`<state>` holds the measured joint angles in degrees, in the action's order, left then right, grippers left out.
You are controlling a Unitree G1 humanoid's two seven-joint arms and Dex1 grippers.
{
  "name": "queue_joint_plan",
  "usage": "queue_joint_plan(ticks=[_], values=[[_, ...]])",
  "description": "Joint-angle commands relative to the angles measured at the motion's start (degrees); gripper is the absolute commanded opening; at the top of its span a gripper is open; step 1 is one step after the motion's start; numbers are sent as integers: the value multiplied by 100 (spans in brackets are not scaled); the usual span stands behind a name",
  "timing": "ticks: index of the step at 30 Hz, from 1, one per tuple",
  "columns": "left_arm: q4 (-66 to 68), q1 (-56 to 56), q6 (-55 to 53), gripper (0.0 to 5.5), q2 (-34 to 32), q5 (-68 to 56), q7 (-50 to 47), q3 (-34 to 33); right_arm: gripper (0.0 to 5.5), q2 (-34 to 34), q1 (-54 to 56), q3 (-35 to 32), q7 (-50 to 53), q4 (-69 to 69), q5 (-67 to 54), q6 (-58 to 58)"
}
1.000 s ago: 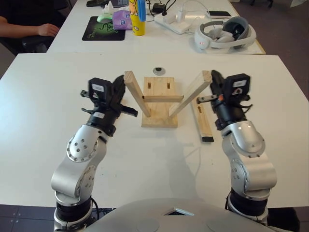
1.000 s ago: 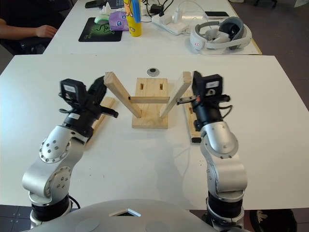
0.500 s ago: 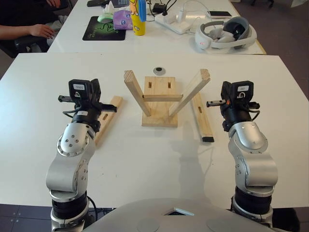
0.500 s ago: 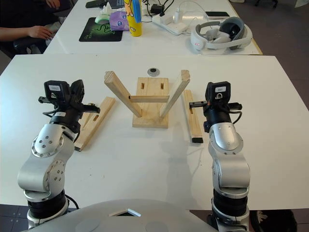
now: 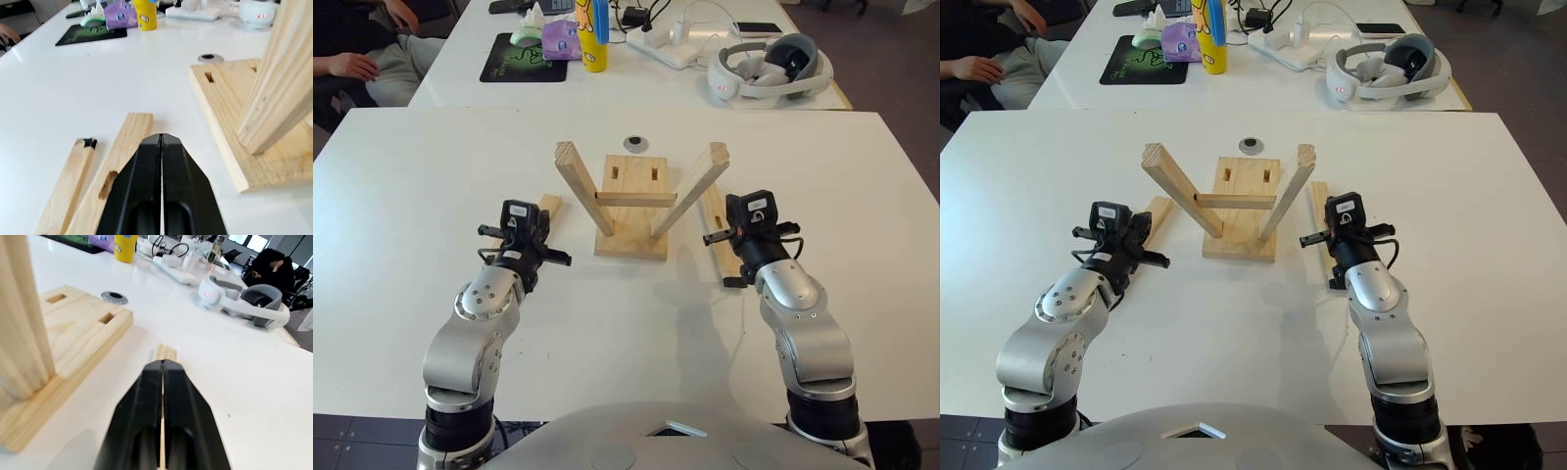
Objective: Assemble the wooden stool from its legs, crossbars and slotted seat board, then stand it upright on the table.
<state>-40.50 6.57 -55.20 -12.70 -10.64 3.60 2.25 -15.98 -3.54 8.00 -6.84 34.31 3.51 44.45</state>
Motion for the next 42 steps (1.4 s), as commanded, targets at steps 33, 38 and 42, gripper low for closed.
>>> queue_joint_plan(ticks=[33,38,42], values=[[2196,-991,884,1,-1043,655,1456,1332,0,-541,1032,1613,-1376,-1733,383,-48],[2064,-756,912,1,-1264,786,1479,1276,0,-570,935,1609,-1382,-1709,424,-30],[2312,-740,1056,1,-1146,821,1503,1400,0,-568,934,1664,-1452,-1735,448,-36]])
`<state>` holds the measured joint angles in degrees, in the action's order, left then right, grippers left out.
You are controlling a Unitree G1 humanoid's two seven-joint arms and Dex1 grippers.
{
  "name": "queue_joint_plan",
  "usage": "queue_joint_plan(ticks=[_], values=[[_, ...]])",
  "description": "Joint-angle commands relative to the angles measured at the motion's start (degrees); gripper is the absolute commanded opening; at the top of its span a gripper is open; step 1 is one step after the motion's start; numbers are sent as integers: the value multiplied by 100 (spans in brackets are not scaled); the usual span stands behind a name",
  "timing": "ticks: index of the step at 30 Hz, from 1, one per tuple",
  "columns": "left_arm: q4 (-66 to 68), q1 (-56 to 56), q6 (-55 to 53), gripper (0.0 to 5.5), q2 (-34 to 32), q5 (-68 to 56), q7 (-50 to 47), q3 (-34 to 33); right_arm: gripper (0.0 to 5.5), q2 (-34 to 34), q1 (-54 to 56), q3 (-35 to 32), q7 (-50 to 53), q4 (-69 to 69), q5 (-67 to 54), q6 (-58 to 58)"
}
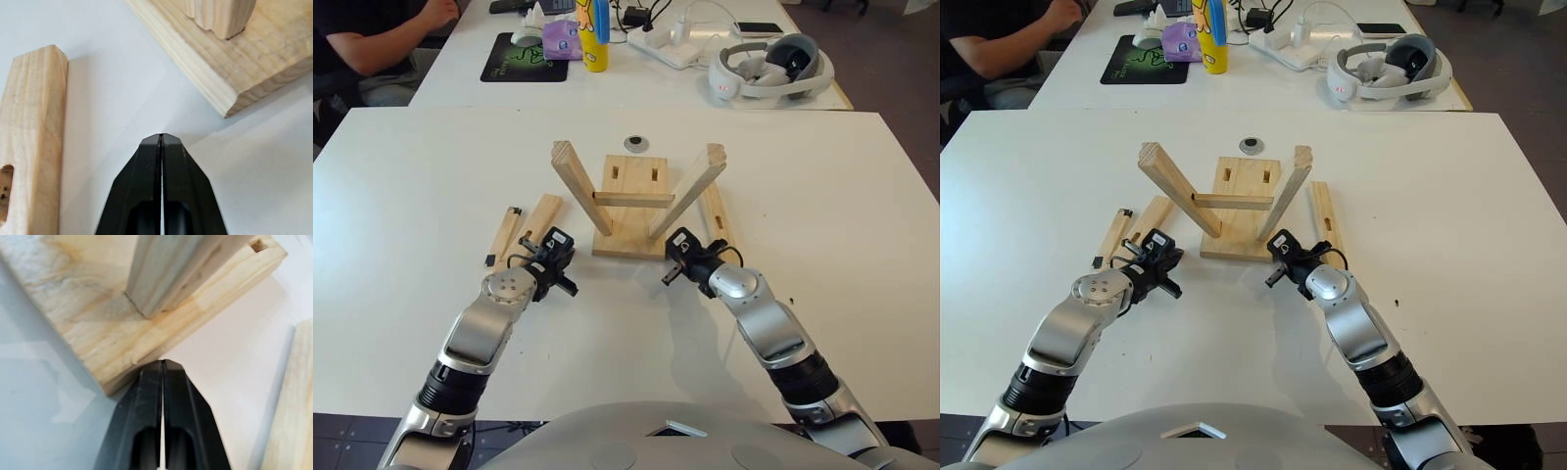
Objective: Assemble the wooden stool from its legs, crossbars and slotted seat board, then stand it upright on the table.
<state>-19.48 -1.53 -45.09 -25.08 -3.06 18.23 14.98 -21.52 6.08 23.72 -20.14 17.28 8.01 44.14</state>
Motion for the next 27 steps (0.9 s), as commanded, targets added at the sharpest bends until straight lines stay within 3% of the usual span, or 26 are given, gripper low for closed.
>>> queue_joint_plan(ticks=[1,14,27], values=[[302,-9,99,1,150,76,45,170,0,-19,-26,112,-144,-35,5,3],[752,-509,279,1,626,194,296,690,0,-25,47,457,-612,200,-132,-136],[959,-536,433,1,508,424,262,445,0,346,62,552,-664,290,-265,-789]])
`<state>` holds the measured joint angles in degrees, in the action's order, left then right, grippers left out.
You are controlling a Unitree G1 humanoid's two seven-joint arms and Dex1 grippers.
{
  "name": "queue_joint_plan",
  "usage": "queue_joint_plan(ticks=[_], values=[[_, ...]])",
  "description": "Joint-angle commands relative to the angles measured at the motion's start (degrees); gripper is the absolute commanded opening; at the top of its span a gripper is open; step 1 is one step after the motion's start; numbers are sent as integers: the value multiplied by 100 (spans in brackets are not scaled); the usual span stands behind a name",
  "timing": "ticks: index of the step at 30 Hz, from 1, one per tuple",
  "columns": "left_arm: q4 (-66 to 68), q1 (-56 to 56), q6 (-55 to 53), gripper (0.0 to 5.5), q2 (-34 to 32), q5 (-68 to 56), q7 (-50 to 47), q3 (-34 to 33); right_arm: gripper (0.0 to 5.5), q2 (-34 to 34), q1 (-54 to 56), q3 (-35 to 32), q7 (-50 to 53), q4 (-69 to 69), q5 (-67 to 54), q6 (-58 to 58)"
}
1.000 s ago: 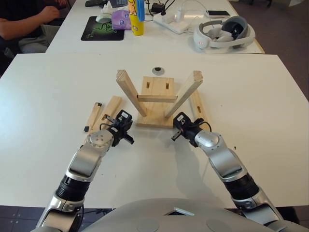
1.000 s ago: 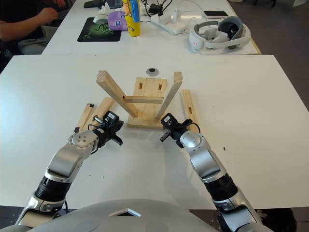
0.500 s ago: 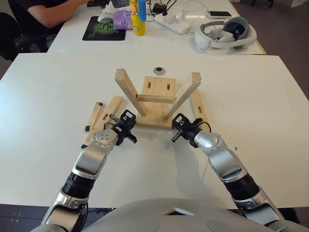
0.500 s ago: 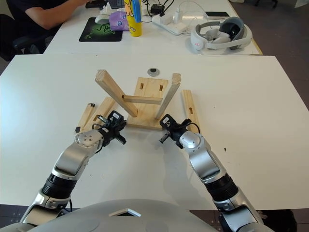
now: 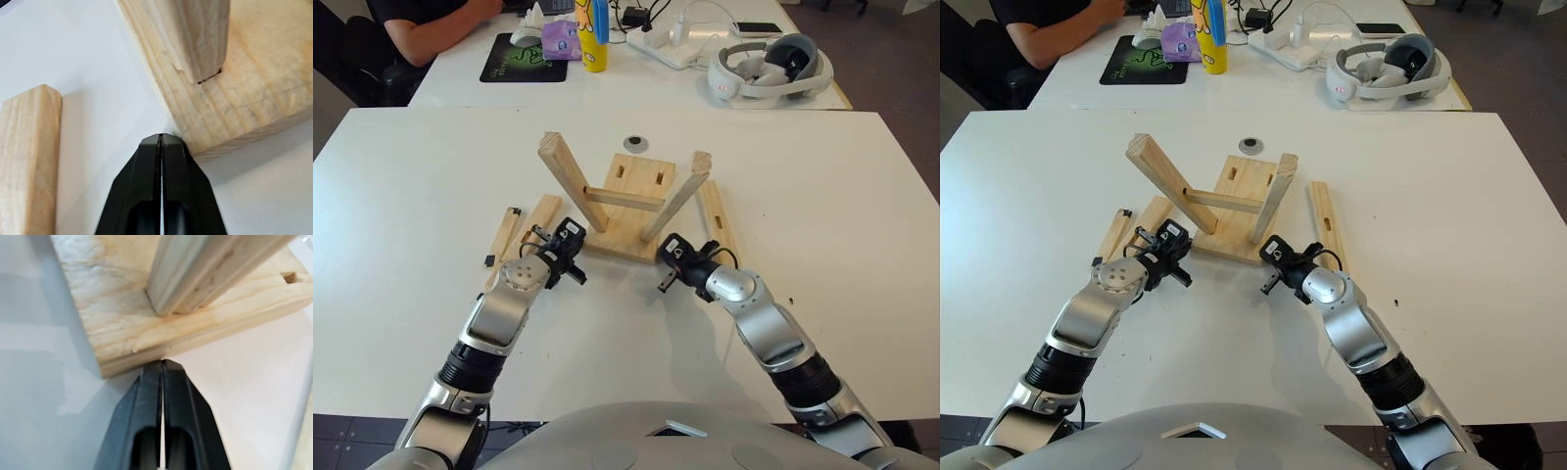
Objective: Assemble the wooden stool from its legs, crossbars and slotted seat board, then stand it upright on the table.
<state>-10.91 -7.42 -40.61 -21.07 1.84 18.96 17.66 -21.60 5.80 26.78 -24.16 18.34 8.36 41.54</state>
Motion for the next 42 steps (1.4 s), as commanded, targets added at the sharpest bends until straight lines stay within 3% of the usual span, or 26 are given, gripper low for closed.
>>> queue_joint_plan(ticks=[1,20,28,35,42], values=[[105,65,-8,1,106,-50,185,148,0,379,88,263,-308,202,-331,-560],[227,-21,75,1,192,102,346,2,0,1013,332,224,-882,44,-1091,-547],[267,-33,115,1,216,182,350,-60,0,930,351,-43,-1058,563,-1362,-170],[-356,126,-22,1,-71,375,263,-222,0,-61,258,-514,-1482,1432,-1551,235],[-547,134,-157,1,-143,377,371,-214,0,-922,-63,-127,-1832,1543,-1588,143]])
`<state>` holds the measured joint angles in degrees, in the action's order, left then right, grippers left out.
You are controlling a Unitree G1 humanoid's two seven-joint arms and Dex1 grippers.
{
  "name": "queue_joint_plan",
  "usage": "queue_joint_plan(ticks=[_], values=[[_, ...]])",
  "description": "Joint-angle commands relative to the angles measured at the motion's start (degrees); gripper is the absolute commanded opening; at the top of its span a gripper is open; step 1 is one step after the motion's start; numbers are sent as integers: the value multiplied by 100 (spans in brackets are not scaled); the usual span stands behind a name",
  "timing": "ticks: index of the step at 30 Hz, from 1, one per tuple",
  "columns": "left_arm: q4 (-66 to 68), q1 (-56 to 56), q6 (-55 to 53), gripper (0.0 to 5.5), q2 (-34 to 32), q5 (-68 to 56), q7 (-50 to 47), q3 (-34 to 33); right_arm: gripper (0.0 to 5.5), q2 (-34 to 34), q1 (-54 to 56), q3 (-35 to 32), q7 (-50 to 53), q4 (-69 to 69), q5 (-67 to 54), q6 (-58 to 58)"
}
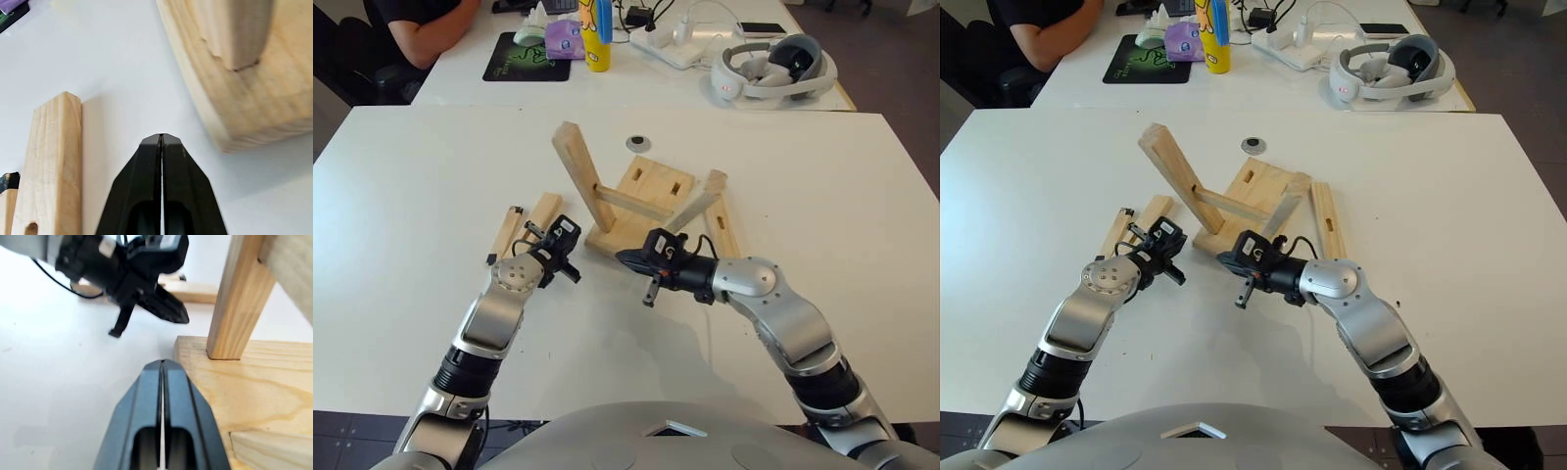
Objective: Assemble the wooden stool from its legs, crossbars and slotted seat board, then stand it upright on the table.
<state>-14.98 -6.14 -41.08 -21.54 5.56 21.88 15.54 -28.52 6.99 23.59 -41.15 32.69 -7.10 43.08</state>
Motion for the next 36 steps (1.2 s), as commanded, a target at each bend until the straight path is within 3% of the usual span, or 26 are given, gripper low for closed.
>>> queue_joint_plan(ticks=[1,9,15,18,22,28,36], values=[[-230,42,-160,1,-132,-7,106,-24,0,-247,-229,143,-167,204,-166,51],[-837,454,-437,1,-508,-94,325,-142,0,-1185,-442,-544,-778,366,-769,184],[-1328,719,250,1,-1666,-829,1796,-587,0,-1881,-544,-1193,-1053,-121,-815,-83],[-1399,736,488,1,-2038,-1187,2437,-645,0,-1911,-339,-1386,-975,-609,-681,-343],[-1369,577,654,1,-2026,-1190,2706,-106,0,-1697,309,-1296,-732,-1673,-218,-985],[-569,-8,873,1,-1146,-653,1996,631,0,-640,1385,-1413,-436,-3464,-170,-2086],[4,-292,961,1,-830,-16,1534,955,0,-204,1656,-1205,-1203,-4342,-297,-2747]])
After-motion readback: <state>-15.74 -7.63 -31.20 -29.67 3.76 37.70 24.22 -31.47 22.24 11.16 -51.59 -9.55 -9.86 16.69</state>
